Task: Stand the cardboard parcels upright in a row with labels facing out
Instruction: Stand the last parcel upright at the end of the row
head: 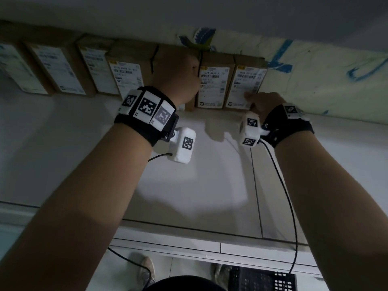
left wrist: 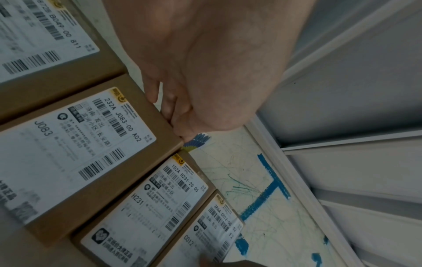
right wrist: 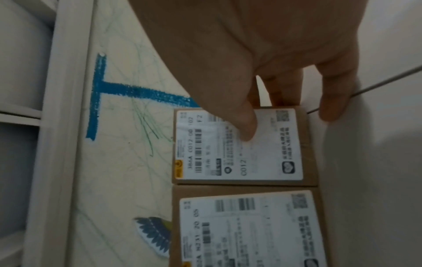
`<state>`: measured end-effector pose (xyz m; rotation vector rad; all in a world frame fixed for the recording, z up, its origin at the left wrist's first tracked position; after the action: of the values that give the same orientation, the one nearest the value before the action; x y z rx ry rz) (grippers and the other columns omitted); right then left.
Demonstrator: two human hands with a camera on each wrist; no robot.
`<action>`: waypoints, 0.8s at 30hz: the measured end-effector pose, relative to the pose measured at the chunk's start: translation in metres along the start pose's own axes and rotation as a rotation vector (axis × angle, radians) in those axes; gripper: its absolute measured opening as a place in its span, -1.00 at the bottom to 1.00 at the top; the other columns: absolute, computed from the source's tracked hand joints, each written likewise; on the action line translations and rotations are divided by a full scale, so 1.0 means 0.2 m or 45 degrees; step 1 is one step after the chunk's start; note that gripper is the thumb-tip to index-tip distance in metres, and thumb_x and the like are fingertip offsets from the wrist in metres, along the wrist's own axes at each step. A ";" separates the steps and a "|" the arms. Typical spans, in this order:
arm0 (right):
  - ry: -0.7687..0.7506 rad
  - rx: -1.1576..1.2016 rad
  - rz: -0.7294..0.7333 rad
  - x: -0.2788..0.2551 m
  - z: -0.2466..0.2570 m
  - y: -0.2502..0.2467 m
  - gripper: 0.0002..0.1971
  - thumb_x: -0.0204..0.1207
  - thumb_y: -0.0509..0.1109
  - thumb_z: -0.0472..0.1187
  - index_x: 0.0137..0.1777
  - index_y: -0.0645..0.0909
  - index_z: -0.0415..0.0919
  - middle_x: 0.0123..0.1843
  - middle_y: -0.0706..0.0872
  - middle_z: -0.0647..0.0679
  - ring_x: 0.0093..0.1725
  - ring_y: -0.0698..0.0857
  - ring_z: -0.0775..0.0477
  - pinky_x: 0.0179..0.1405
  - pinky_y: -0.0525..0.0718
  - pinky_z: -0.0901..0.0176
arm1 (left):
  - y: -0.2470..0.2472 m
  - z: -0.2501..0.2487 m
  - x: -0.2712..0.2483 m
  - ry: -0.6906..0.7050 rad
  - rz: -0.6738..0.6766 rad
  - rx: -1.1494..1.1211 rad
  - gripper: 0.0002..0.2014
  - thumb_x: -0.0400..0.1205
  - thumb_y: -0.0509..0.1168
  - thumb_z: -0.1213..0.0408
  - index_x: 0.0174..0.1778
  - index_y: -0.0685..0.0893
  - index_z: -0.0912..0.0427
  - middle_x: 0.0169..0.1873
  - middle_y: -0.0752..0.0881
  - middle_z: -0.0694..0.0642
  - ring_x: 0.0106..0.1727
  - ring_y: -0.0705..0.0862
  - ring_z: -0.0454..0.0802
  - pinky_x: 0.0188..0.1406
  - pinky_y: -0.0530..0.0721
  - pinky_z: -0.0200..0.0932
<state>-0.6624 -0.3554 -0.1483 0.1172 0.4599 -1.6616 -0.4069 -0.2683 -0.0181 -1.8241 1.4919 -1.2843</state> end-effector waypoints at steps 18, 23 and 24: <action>-0.052 -0.103 0.094 0.06 -0.08 -0.04 -0.71 0.80 0.24 -0.33 0.46 0.61 -0.29 0.35 0.73 -0.30 0.31 0.78 -0.27 -0.12 0.74 0.34 | -0.02 -0.03 0.00 -0.091 0.020 0.158 -0.74 0.64 0.17 0.44 0.06 0.76 0.32 -0.03 0.80 0.30 0.05 0.80 0.32 0.03 0.79 0.15; -0.246 -0.428 0.039 0.03 -0.03 -0.02 -0.63 0.75 0.41 -0.27 0.49 0.67 -0.41 0.55 0.65 -0.43 0.55 0.62 -0.44 0.55 0.52 -0.09 | 0.00 -0.05 -0.03 -0.068 -0.044 0.213 -0.81 0.65 0.17 0.42 0.00 0.69 0.29 -0.04 0.70 0.26 0.11 0.74 0.33 -0.02 0.55 0.01; -0.234 -0.389 0.063 0.02 -0.04 0.00 -0.60 0.76 0.40 -0.26 0.53 0.64 -0.42 0.58 0.62 -0.43 0.57 0.60 -0.43 0.54 0.53 -0.05 | -0.01 -0.06 -0.05 -0.085 -0.056 0.217 -0.80 0.67 0.18 0.41 0.06 0.70 0.31 0.09 0.70 0.31 0.27 0.69 0.33 0.12 0.50 0.02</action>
<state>-0.6649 -0.3558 -0.1557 -0.2464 0.5599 -1.5189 -0.4156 -0.2564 -0.0143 -1.7795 1.2730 -1.3156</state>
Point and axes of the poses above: each hand's wrist, its own x-axis towards the middle knuckle, its own y-axis out of the palm, z = x × y, the point moved 10 cm from there along x, towards the middle knuckle
